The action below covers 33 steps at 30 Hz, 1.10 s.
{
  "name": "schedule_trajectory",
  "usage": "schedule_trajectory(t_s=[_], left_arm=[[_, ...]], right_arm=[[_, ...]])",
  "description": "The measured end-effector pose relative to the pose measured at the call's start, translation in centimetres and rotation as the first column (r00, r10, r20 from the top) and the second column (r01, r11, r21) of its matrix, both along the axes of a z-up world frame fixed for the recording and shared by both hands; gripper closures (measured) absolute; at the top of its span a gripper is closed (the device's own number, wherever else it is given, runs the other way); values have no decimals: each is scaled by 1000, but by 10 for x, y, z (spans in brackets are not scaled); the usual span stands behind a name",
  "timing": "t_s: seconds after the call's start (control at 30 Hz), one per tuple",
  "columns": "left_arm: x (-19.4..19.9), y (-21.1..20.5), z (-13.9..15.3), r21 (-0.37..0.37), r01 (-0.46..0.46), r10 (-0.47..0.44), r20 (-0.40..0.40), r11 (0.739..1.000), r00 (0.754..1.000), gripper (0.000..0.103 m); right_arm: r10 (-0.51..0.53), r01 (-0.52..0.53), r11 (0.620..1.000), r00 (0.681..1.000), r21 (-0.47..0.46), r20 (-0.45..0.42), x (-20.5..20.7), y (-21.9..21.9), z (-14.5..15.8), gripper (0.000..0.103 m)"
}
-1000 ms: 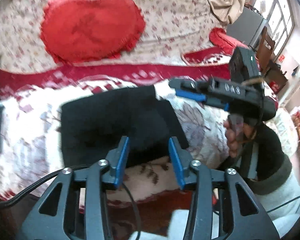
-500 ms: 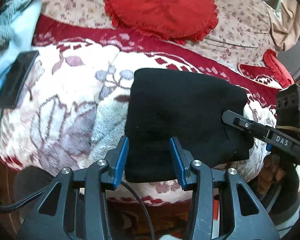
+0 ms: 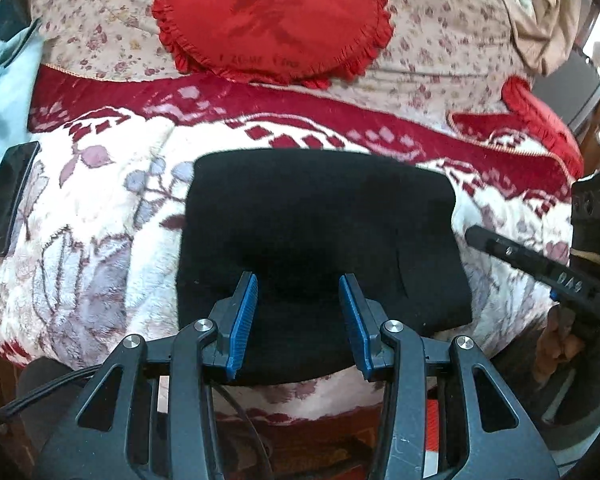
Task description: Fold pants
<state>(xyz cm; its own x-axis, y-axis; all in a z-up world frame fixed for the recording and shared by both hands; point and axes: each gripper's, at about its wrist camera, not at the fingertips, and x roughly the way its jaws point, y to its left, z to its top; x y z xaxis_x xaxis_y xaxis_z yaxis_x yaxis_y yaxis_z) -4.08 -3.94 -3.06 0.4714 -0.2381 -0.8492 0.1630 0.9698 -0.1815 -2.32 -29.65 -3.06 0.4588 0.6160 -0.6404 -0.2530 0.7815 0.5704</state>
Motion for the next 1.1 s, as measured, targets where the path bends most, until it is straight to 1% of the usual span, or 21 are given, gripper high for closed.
schedule_trajectory(t_s=[0.03, 0.1, 0.13, 0.17, 0.2, 0.23, 0.3, 0.33, 0.43, 0.5, 0.53, 0.57, 0.6, 0.7, 0.77, 0.83, 0.93, 1.0, 1.03, 1.07, 1.1], left_arm=[[-1, -1, 0, 6, 2, -2, 7, 1000, 1000, 61], [-3, 0, 4, 12, 4, -4, 18, 1000, 1000, 61], [-4, 1, 4, 11, 0, 0, 20, 1000, 1000, 61], [-4, 5, 6, 8, -8, 8, 23, 1000, 1000, 61], [-4, 7, 7, 4, -15, 15, 23, 1000, 1000, 61], [-4, 12, 7, -5, -28, 28, 20, 1000, 999, 61], [-3, 19, 7, -19, -49, 49, 12, 999, 999, 61], [-2, 23, 5, -26, -62, 62, 5, 998, 998, 61], [-1, 27, 3, -27, -81, 80, -7, 996, 997, 61], [-1, 29, 3, -25, -85, 85, -9, 996, 996, 61], [0, 30, 3, -26, -87, 87, -10, 996, 996, 61], [0, 31, 5, -31, -89, 89, -9, 996, 996, 61], [0, 32, 7, -36, -90, 90, -6, 995, 996, 61], [0, 35, 16, -47, -94, 94, 15, 995, 995, 61], [0, 36, 21, -61, -95, 97, 25, 994, 995, 61], [1, 33, 20, -68, -90, 92, 27, 994, 995, 61], [6, 21, 6, -39, -77, 77, 0, 996, 997, 61], [9, 13, -5, -12, -66, 66, -23, 998, 998, 61], [8, 9, -6, 12, -69, 70, -18, 998, 997, 61], [7, 8, -5, 24, -68, 69, -8, 997, 998, 61], [6, 7, -2, 31, -62, 62, 1, 998, 998, 61]], right_arm=[[-16, 17, 999, 1000, 40, -12, 0, -4, -2, 101], [-19, 23, 989, 999, 144, -30, 0, -8, -4, 94], [-10, 16, 985, 999, 170, -34, 1, -7, -3, 79], [1, 4, 985, 1000, 170, -28, 2, -4, -1, 56], [16, -12, 985, 1000, 170, -21, 2, 1, 0, 49], [27, -23, 984, 999, 175, -23, 2, 5, 0, 48], [49, -39, 984, 997, 172, -53, 5, 16, -6, 48], [59, -48, 988, 996, 149, -71, 8, 24, -13, 47], [106, -95, 987, 991, 131, -80, 10, 48, -24, 49], [129, -124, 987, 990, 105, -49, 11, 63, -24, 68], [143, -139, 986, 989, 91, -39, 11, 69, -24, 81], [157, -156, 986, 987, 67, -16, 10, 75, -20, 89], [162, -162, 986, 987, 48, 10, 9, 77, -13, 91], [169, -172, 985, 983, 29, 74, 3, 67, 8, 92], [157, -156, 988, 983, -14, 97, -5, 54, 20, 92], [137, -135, 991, 987, -23, 80, -10, 40, 19, 92], [88, -88, 994, 996, -65, -3, -11, 22, -6, 92], [63, -65, 996, 997, -56, -45, -7, 17, -22, 88], [55, -57, 997, 997, -43, -45, -7, 14, -22, 86], [43, -45, 998, 998, -49, -36, -7, 12, -16, 78], [31, -32, 997, 999, -74, -15, -7, 11, -9, 76]])
